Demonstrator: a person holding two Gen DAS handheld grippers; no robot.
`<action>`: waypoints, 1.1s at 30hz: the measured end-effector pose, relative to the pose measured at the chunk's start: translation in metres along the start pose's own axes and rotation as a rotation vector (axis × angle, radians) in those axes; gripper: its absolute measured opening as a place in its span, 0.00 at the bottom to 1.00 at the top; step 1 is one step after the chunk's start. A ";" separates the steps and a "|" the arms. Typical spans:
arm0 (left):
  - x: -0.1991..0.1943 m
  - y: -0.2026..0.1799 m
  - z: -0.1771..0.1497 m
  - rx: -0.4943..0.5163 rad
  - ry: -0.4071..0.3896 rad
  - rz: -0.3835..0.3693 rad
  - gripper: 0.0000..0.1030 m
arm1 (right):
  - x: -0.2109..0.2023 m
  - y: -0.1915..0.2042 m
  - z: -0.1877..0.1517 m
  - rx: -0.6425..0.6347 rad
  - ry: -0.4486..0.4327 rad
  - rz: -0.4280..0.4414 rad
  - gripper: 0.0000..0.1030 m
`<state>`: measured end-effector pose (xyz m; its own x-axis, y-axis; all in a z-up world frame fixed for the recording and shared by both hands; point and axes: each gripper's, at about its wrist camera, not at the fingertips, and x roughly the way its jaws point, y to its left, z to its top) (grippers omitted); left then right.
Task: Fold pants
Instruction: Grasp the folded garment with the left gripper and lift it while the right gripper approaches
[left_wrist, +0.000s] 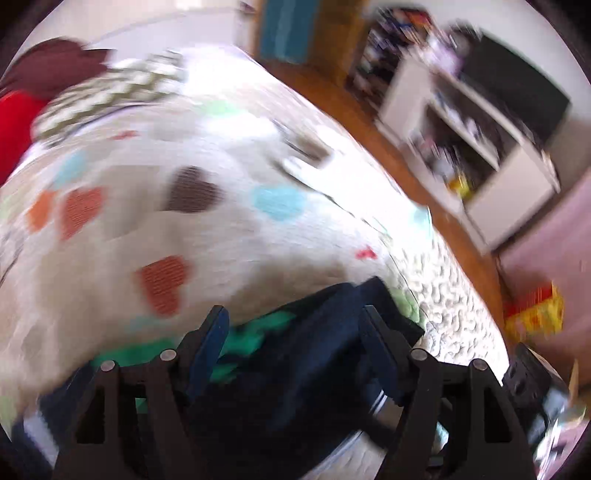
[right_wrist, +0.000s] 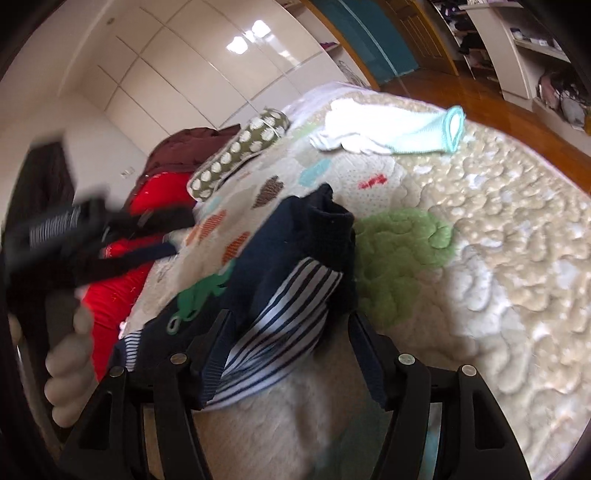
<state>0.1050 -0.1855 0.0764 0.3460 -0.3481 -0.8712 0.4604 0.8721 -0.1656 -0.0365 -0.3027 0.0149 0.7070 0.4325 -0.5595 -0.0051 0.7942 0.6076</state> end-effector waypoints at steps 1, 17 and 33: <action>0.016 -0.006 0.006 0.027 0.041 0.000 0.70 | 0.003 -0.002 0.000 0.012 -0.007 -0.001 0.66; 0.010 0.034 0.008 -0.080 0.022 -0.176 0.15 | 0.004 0.031 0.019 -0.105 -0.016 0.002 0.16; -0.150 0.192 -0.238 -0.662 -0.285 0.061 0.64 | 0.013 0.119 -0.024 -0.308 0.194 0.162 0.43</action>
<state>-0.0533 0.1156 0.0656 0.5966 -0.2900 -0.7483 -0.1265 0.8868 -0.4445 -0.0448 -0.1924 0.0661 0.5330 0.6120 -0.5843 -0.3381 0.7871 0.5159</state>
